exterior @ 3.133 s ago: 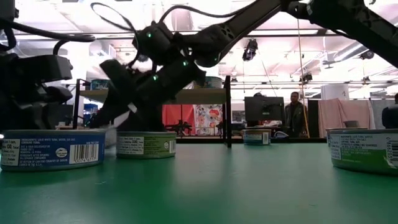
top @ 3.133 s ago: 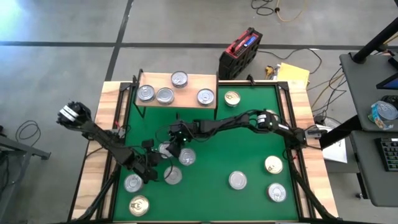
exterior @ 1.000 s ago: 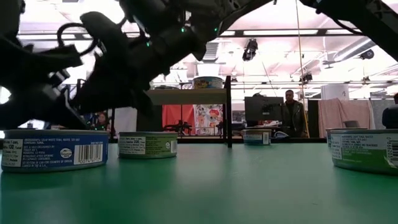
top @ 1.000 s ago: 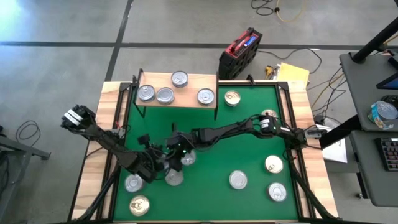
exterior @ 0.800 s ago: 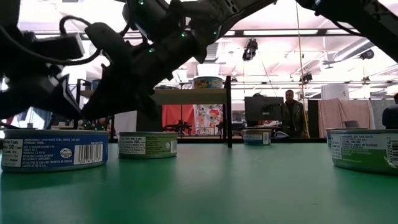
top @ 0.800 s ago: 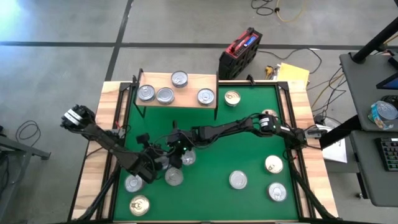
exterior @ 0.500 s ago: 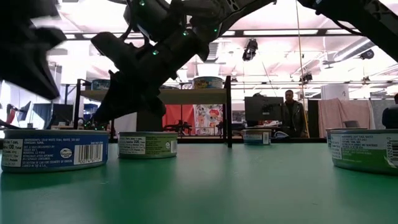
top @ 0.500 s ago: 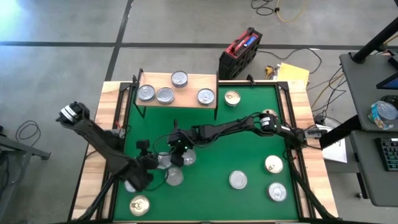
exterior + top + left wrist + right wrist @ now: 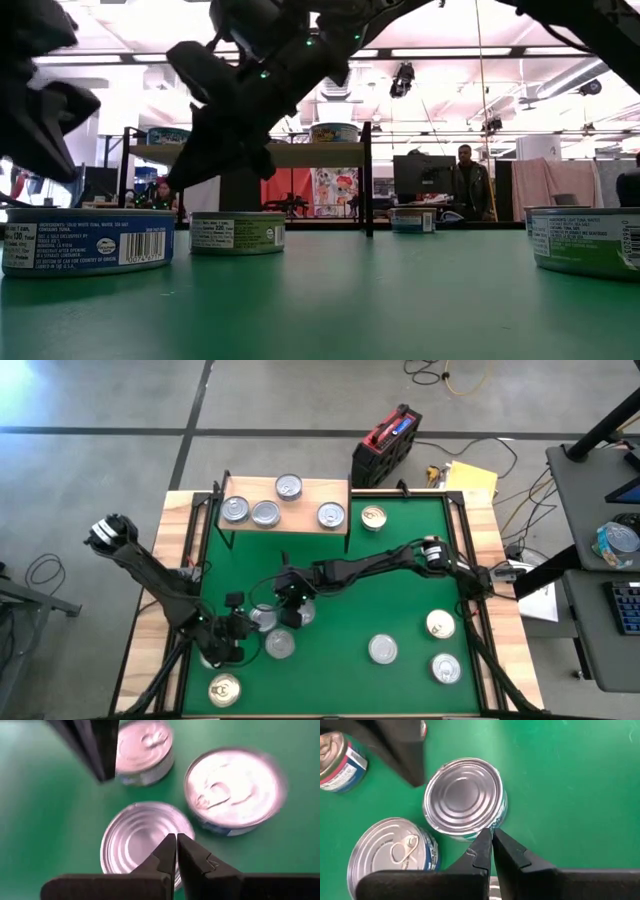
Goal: Stack canned seafood by type on shelf
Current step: Stack the center light blue tuna can on top of the light blue tuna can on the shelf
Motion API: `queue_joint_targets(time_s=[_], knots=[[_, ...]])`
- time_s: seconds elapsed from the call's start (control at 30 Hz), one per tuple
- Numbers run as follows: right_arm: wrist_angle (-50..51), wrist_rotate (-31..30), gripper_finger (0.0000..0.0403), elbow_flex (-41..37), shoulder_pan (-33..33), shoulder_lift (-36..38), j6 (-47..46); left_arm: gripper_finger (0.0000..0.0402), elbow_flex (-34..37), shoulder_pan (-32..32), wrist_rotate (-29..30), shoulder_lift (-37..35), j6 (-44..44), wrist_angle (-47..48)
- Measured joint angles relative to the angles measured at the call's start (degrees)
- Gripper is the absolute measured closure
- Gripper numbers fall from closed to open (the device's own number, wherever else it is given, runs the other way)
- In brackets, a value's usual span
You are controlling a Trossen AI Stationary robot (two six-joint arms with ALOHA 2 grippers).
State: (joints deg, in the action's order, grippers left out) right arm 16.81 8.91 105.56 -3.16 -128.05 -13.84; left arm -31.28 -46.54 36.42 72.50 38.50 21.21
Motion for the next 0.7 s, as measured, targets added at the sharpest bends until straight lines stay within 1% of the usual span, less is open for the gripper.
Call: queue_joint_targets(time_s=[0.2,0.33,0.5,0.6,0.7], knots=[[-5.9,0.0,0.0394,-6.5,0.0,2.6,-0.1,0.0402,-0.2,1.1,-0.7,5.5,4.0,2.4],[-7.9,0.0,0.0394,-8.4,0.0,3.0,-0.5,0.0402,-1.0,1.9,1.8,7.7,9.1,6.9],[-9.1,0.0,0.0394,-8.8,0.0,3.0,-0.5,0.0401,-1.1,2.7,7.8,6.9,13.3,14.5],[-9.9,0.0,0.0394,-8.3,0.3,3.0,-1.6,0.0401,-2.5,3.1,8.1,5.4,14.3,18.8],[-9.9,0.0,0.0394,-8.0,1.0,3.0,-3.6,0.0401,-4.0,3.0,7.5,4.4,13.0,20.3]])
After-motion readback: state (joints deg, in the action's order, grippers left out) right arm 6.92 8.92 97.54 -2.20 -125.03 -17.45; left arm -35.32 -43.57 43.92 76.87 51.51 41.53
